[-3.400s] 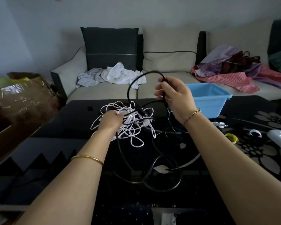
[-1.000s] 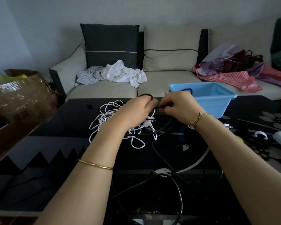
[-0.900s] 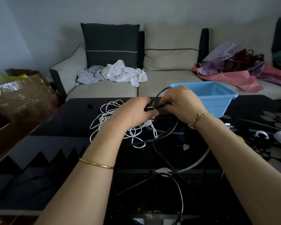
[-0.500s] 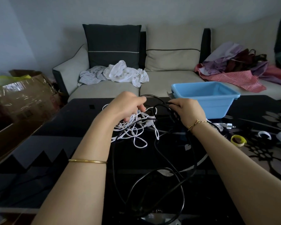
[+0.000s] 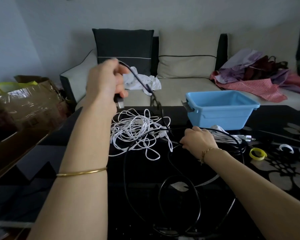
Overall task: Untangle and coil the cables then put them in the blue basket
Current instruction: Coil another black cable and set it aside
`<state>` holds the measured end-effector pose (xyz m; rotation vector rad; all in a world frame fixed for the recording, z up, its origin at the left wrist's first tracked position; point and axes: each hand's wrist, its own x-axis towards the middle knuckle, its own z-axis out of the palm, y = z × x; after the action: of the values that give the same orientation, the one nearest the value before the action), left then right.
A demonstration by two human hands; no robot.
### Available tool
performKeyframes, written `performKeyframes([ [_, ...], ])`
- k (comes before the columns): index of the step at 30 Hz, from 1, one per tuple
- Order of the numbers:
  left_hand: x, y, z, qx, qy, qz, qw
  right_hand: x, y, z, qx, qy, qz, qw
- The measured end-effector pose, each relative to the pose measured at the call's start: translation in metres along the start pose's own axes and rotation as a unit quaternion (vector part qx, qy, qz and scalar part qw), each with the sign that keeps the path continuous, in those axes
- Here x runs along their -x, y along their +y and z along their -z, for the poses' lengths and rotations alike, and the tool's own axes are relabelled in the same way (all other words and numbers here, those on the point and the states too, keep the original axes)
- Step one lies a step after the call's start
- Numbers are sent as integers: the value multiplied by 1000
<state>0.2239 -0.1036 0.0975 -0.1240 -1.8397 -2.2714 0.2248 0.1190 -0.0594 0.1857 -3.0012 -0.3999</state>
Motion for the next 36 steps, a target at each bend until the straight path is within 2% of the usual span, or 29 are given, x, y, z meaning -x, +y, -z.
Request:
performKeyframes([
  [2,2,-11,-10,-81,-40,15,996,-5,-2,3,-64,-16,-13,998],
  [3,4,-17,-15,-116,-57,25,991,-9,-2,5,-137,-21,-25,990],
  [5,8,-27,-22,-165,-79,45,982,-13,-1,16,-322,15,-70,944],
  [6,9,-30,-24,-181,-87,54,978,-15,0,23,-415,59,-111,901],
  [8,11,-35,-27,-200,-102,67,972,-19,2,39,-575,144,-194,782],
  [12,11,-43,-29,-259,-96,46,960,-8,4,75,-781,191,-261,534],
  [14,13,-47,-30,-296,-88,7,951,-2,5,88,-831,184,-276,448],
  [15,14,-48,-31,-311,-82,-12,947,2,3,93,-841,179,-277,429],
  [16,16,-49,-31,-321,-76,-25,944,3,-1,96,-830,191,-281,442],
  [17,16,-49,-32,-325,-71,-34,942,5,-5,97,-790,230,-288,490],
  [19,16,-51,-33,-329,-68,-39,941,8,-10,96,-621,351,-292,637],
  [20,15,-52,-34,-329,-69,-40,941,10,-11,98,-527,412,-282,688],
  [21,15,-53,-34,-331,-72,-40,940,12,-13,100,-469,449,-251,718],
  [22,16,-53,-35,-332,-75,-38,939,13,-14,103,-453,449,-214,739],
  [23,16,-53,-36,-333,-79,-35,939,14,-16,105,-467,413,-181,760],
  [26,19,-52,-39,-317,-92,-13,944,7,-28,96,-471,239,-128,839],
  [27,20,-52,-40,-306,-101,3,947,4,-30,90,-463,218,-121,851],
  [29,21,-50,-40,-274,-130,50,951,-1,-29,85,-472,223,-126,844],
  [32,21,-43,-33,-126,-172,132,968,-9,-12,75,-572,221,-149,776],
  [33,20,-40,-30,-61,-176,151,971,-11,-4,70,-575,225,-157,771],
  [36,15,-34,-20,78,-153,164,971,-9,17,46,-486,216,-203,822],
])
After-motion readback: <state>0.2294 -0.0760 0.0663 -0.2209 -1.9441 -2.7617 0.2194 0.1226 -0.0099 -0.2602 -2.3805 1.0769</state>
